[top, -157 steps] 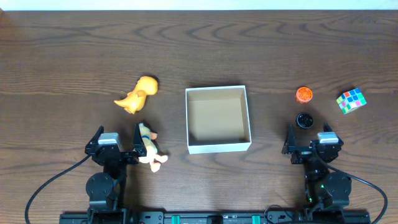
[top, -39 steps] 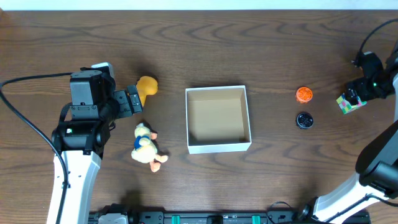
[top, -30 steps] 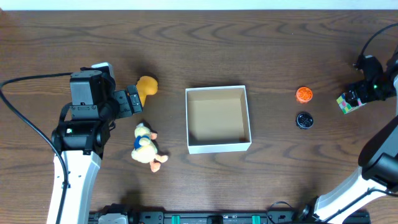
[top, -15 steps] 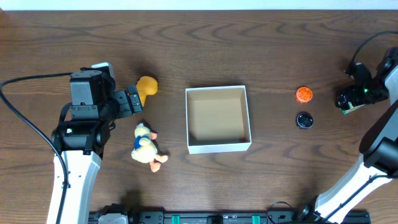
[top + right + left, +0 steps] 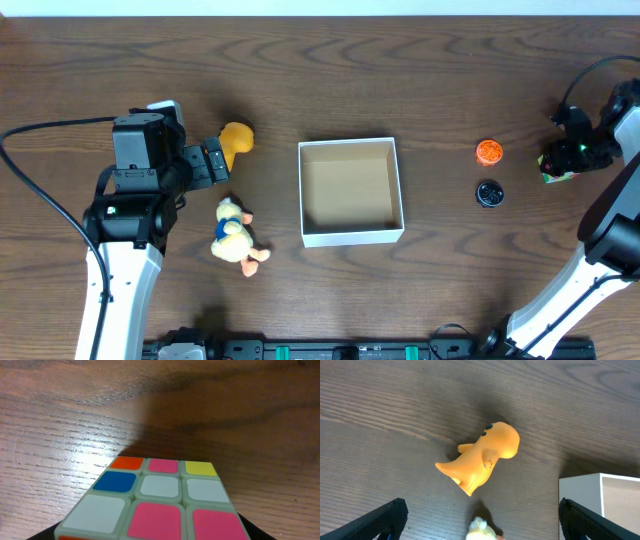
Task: Pack container
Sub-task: 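Carry the Rubik's cube with the right gripper into the white box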
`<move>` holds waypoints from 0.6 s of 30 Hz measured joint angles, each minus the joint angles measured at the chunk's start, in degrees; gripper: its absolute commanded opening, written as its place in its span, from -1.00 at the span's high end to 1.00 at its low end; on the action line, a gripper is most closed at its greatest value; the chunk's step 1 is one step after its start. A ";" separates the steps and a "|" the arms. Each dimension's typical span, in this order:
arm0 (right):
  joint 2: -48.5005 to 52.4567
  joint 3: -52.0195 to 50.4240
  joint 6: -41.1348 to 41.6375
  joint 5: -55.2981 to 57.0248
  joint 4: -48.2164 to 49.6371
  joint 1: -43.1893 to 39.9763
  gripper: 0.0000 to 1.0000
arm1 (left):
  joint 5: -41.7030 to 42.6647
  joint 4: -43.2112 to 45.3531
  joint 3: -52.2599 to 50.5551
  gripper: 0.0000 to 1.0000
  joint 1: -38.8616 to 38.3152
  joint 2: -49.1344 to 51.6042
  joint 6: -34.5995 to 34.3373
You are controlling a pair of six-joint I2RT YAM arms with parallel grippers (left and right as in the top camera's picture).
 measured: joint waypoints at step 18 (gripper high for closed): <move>-5.33 0.31 14.95 -1.66 -0.35 0.63 0.85 | 0.02 -0.02 0.00 -0.96 0.00 0.00 0.00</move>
